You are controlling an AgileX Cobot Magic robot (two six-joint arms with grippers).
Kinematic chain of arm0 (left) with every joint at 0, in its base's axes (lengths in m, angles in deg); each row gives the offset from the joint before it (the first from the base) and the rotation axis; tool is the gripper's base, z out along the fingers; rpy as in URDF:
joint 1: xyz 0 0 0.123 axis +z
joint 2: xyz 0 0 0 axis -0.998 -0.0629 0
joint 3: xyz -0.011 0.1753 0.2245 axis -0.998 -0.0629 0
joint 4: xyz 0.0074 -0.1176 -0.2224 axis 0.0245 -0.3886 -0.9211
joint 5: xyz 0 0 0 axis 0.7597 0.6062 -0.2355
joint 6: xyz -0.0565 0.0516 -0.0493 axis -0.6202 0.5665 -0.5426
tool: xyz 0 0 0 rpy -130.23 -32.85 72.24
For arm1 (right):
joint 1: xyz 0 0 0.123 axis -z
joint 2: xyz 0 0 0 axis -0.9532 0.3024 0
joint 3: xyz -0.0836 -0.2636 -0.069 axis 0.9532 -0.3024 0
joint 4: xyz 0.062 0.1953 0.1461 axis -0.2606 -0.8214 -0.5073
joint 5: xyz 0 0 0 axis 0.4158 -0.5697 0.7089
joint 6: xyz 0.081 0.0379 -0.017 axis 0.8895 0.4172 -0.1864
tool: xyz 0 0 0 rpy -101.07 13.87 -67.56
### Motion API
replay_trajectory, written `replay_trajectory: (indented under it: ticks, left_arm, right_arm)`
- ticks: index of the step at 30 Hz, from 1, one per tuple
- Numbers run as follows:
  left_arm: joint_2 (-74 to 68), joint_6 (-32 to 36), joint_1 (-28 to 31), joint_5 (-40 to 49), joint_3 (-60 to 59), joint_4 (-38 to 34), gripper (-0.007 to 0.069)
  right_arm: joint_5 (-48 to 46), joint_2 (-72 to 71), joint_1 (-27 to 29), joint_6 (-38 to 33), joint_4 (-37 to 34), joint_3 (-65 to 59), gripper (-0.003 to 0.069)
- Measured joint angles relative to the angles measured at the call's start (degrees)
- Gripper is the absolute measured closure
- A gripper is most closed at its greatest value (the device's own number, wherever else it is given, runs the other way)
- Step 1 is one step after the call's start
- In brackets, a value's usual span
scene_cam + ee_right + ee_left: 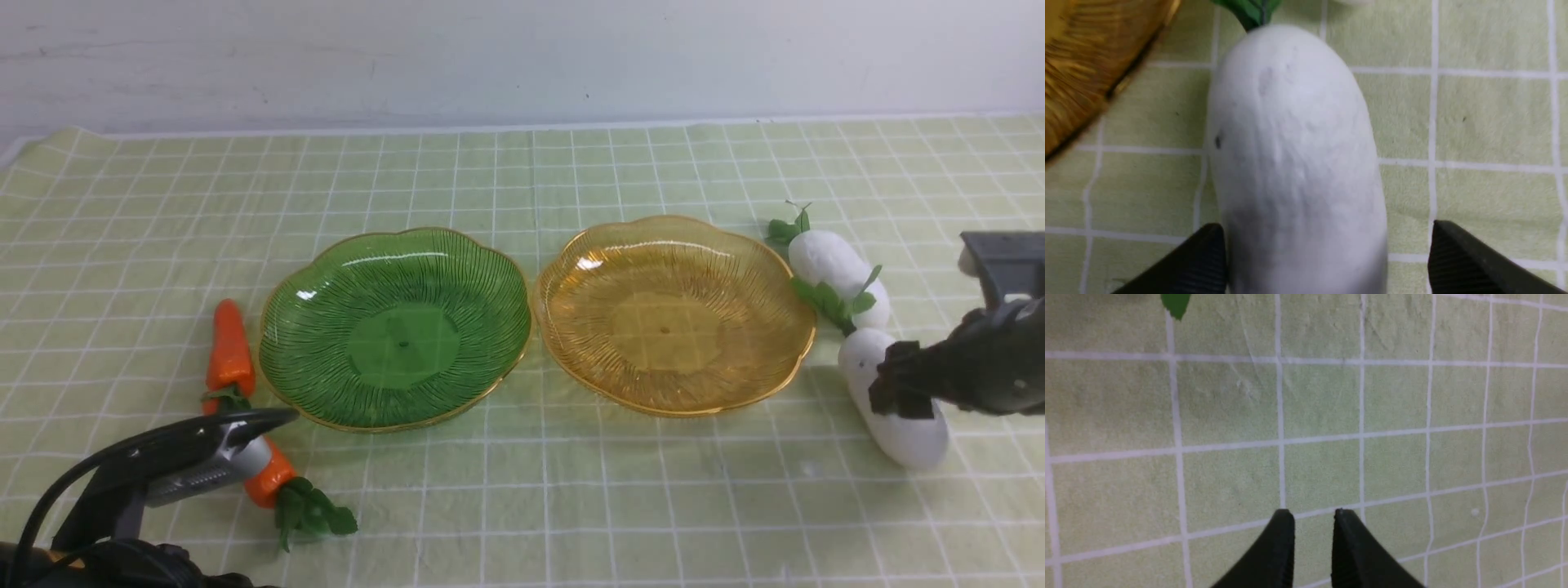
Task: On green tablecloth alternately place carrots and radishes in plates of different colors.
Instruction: 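Place the white radish on the plate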
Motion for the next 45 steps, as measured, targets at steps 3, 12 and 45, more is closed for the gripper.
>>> replay_trajectory:
  ticks: [3,12,45]
  left_arm:
    - [0.0,0.0,0.0,0.0,0.0,0.0,0.0502]
    - [0.0,0.0,0.0,-1.8,0.0,-0.3,0.0502]
    - [0.0,0.0,0.0,-3.5,0.0,-0.3,0.0502]
  right_arm:
    - [0.0,3.2,0.0,-0.2,0.2,0.2,0.0073]
    - [-0.8,4.6,0.0,-0.3,1.4,1.7,0.0118]
    - [-15.9,-3.0,-6.2,-11.9,-18.0,18.1,0.0191]
